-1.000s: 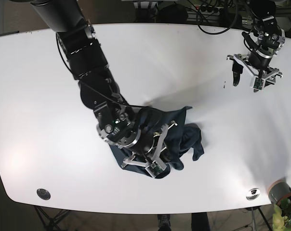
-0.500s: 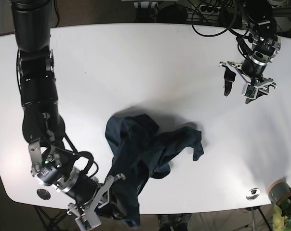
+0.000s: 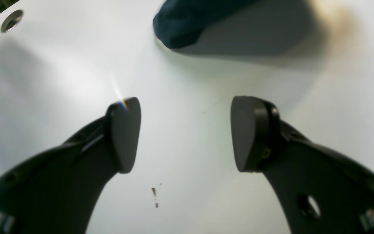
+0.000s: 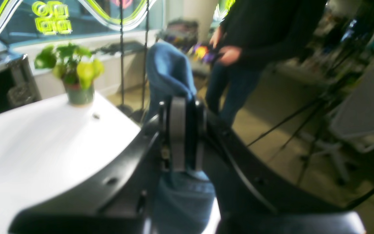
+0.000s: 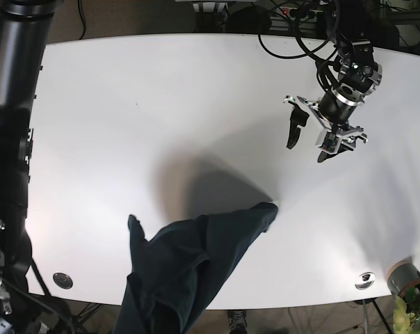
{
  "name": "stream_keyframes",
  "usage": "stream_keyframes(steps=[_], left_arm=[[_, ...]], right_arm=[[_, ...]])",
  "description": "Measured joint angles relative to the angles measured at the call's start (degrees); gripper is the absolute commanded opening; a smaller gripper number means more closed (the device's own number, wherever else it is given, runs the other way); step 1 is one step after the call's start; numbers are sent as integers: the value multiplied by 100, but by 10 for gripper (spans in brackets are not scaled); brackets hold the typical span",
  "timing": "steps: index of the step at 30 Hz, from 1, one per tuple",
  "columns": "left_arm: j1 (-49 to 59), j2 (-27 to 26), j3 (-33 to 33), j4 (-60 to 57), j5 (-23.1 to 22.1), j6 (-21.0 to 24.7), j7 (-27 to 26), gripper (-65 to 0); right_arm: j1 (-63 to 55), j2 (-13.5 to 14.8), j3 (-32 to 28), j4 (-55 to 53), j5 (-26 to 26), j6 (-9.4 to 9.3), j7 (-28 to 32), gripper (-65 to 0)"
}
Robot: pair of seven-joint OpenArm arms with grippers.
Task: Fold the T-shirt properly
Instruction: 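Lift the teal shirt high with the right gripper and reach the left gripper toward it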
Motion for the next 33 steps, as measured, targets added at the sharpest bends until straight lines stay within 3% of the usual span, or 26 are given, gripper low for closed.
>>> stream_keyframes(steps=[10, 13, 17, 26, 30, 33], left_arm=[[-638, 136, 1178, -385, -28, 1222, 7, -256], [-896, 114, 1449, -621, -2, 1729, -22, -254], [-1287, 107, 1906, -1010, -22, 2074, -22, -254], [-2393, 155, 2839, -2258, -70, 2212, -37, -254], [-3027, 549, 2968, -3141, -20, 2258, -138, -254], [-3495, 780, 3014, -3923, -61, 2197, -503, -254]], right_arm=[[433, 4, -22, -470, -31, -7, -28, -626], [400, 33, -278, -522, -83, -39, -81, -626], [382, -15, -404, -527, -98, -15, -109, -626], [402, 0, -398, -533, -81, -28, -70, -626], [402, -46, -398, -531, -81, -22, -66, -626], [402, -42, -400, -529, -63, -2, -63, -626]])
